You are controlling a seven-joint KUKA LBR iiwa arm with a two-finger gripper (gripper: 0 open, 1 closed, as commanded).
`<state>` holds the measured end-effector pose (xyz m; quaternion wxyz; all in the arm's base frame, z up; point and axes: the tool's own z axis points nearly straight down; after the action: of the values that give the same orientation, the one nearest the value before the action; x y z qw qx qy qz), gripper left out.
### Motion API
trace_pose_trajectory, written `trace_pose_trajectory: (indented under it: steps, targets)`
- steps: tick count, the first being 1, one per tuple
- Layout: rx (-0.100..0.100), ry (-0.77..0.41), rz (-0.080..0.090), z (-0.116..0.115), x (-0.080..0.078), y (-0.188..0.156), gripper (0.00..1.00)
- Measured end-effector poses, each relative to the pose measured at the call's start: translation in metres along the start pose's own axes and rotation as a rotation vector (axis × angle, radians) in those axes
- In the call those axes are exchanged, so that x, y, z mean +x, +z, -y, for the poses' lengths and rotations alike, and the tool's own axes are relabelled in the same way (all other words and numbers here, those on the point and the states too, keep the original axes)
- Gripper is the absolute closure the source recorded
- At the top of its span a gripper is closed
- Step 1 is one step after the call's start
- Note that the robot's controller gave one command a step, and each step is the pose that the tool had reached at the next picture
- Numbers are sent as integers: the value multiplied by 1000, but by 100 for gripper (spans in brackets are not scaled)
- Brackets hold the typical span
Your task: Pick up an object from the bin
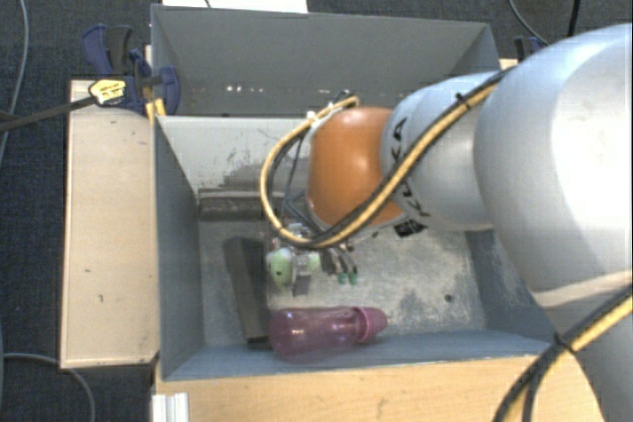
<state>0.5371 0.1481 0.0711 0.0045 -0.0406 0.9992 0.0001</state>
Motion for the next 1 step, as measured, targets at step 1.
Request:
trace_pose_trajectory:
  steps: [1]
  targets:
    - [0,1,0,0,0,0,100]
